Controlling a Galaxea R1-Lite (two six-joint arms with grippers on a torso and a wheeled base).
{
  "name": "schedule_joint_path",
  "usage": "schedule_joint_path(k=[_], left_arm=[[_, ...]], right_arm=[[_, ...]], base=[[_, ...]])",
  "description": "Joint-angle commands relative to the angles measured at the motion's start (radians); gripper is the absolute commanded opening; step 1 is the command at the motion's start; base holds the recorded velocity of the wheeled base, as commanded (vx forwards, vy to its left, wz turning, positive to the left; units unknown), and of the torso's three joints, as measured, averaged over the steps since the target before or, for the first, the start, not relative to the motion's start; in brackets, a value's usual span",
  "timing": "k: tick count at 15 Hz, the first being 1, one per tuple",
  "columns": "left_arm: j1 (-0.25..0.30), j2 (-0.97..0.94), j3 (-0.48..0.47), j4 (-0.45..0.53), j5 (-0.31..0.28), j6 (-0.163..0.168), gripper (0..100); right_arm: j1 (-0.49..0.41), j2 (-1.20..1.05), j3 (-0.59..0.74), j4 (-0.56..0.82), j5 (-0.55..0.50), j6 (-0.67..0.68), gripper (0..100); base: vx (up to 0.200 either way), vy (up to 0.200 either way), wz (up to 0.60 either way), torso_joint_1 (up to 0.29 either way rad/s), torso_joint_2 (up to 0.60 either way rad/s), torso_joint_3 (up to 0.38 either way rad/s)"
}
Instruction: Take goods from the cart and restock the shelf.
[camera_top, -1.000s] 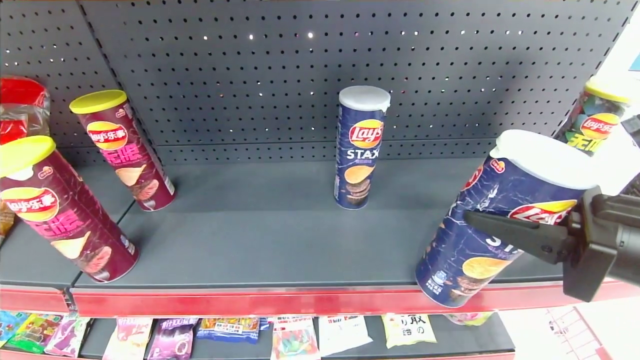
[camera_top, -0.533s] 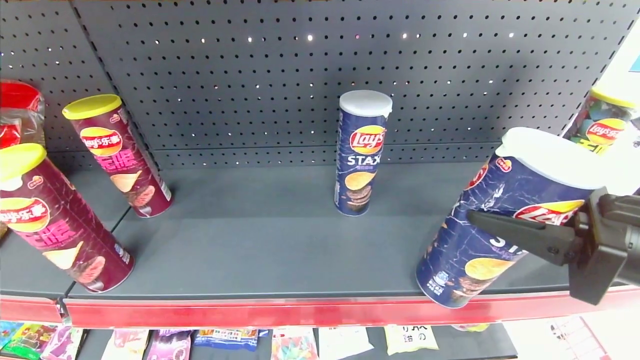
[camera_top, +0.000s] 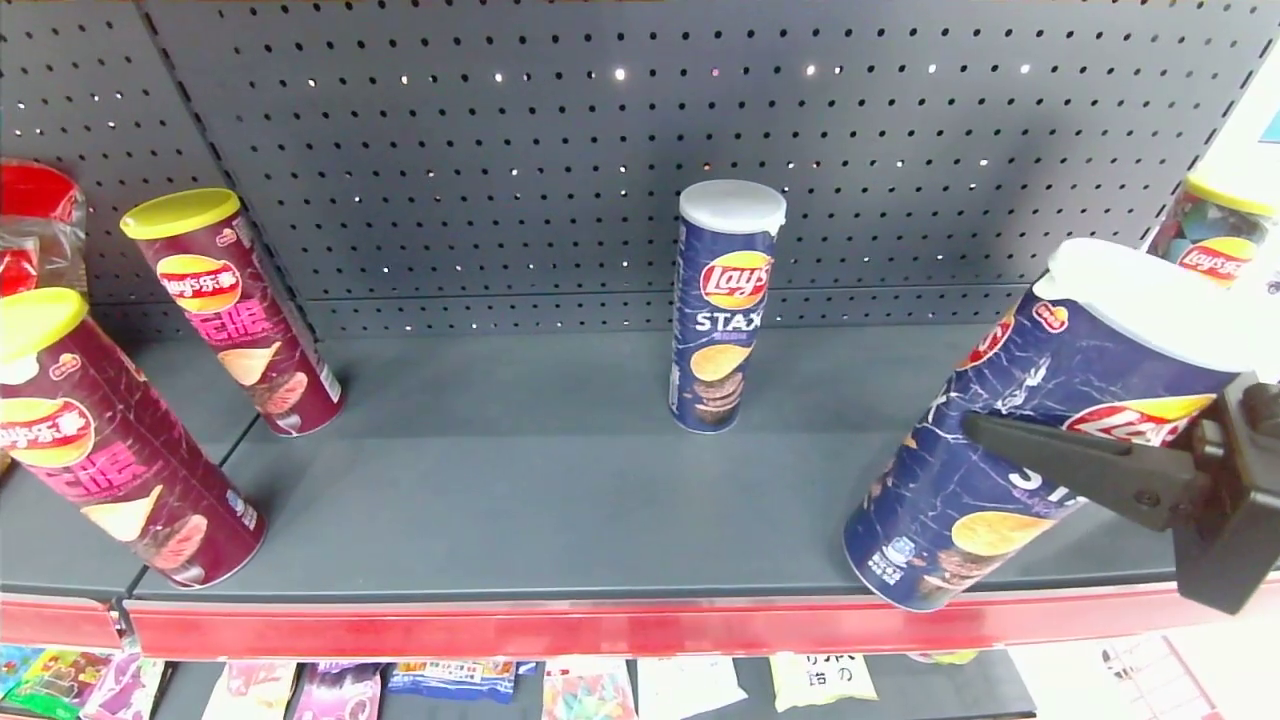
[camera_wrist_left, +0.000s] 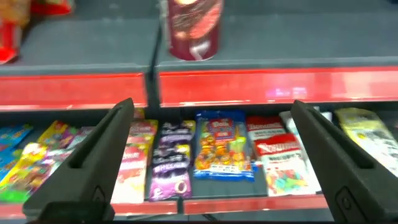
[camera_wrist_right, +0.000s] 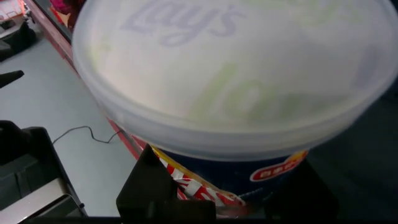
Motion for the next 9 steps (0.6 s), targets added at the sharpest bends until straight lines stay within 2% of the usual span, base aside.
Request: schedule_joint_path(k=[1,2,3,4,5,6,7,8,9], left_arm=[[-0.017,0.316,-0.347,0.002,-0.159,-0.02,100],[-0.038,0.4,-0.442,0.004,-0.246,-0.028,100],[-0.071,0.486,-0.473,-0.002,-0.41,-0.014,100],[-0.077,0.557,-0.477,-0.002,-0.55,0.027,100],[-0.077,0.609,-0.482,-0.004,-0.613,0.049,100],[-0.08,0.759,-0.54,-0.004,-0.702,0.085,100],[-0.111,0.876,-0.6,-0.004,-0.723,0.112,100],[-0.173,0.956,-0.64,-0.005,-0.72,0.13,100],[-0.258,1.046,-0.693,-0.011,-0.719,0.132,100]], right_arm=[[-0.003,-0.012,-0.004,0.001,-0.006,-0.001,0],[0.0,-0.009,-0.002,0.001,-0.024,-0.005,0],[0.007,-0.012,0.0,0.001,-0.052,-0.006,0],[0.011,-0.014,-0.002,0.001,-0.052,-0.006,0],[0.011,-0.014,-0.002,-0.001,-0.053,-0.006,0],[0.009,-0.011,0.0,-0.002,-0.055,-0.006,0],[0.009,-0.014,0.009,-0.002,-0.055,-0.005,0],[0.009,-0.014,0.013,-0.002,-0.055,-0.005,0],[0.009,-0.009,0.018,-0.002,-0.055,-0.005,0]], base=[[0.0,0.0,0.0,0.0,0.0,0.0],[0.0,0.0,0.0,0.0,0.0,0.0],[0.0,0.0,0.0,0.0,0.0,0.0],[0.0,0.0,0.0,0.0,0.0,0.0],[0.0,0.0,0.0,0.0,0.0,0.0],[0.0,0.0,0.0,0.0,0.0,0.0],[0.0,0.0,0.0,0.0,0.0,0.0],[0.0,0.0,0.0,0.0,0.0,0.0],[0.0,0.0,0.0,0.0,0.0,0.0]])
